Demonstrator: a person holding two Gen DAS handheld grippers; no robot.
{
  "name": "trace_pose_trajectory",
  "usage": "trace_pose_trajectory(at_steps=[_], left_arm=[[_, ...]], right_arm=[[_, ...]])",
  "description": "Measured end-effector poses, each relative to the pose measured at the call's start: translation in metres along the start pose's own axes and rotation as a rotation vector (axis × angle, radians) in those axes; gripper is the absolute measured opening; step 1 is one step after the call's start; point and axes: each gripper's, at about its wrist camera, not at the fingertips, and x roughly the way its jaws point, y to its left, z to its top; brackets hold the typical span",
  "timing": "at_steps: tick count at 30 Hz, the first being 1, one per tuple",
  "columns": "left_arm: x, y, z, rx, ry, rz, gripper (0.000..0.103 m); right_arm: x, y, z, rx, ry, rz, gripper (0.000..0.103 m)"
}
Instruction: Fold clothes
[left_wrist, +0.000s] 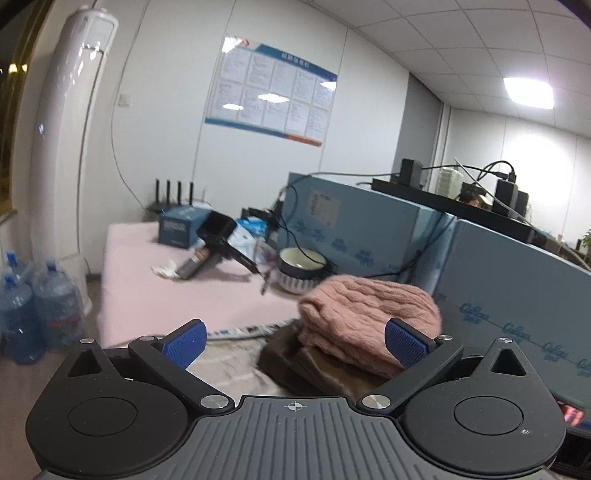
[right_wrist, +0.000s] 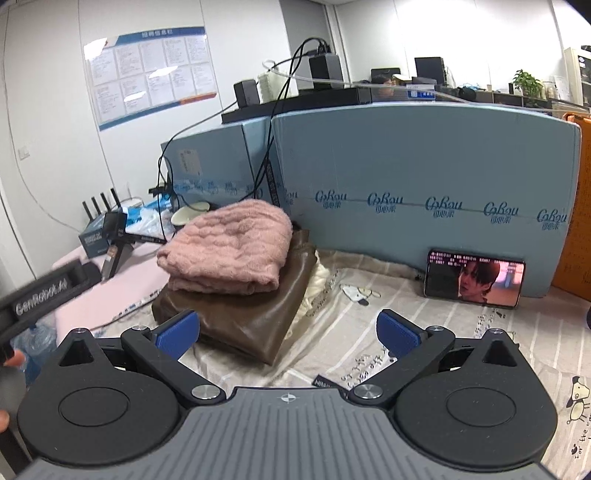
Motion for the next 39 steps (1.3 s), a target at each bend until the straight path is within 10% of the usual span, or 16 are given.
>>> trace_pose_trajectory(at_steps=[24,39], left_arm=[[0.004,0.001,0.012,0.071,0.015,-0.059,0.103],[-0.015,0.031,0.026,0.038,-0.044,0.045,0.103]], right_arm=[[0.002,0.023,0.012,-0.069,-0.044,0.023,0.103],[-0.009,0.049,0.014,-0.074,-0.167,0.09,0.103]])
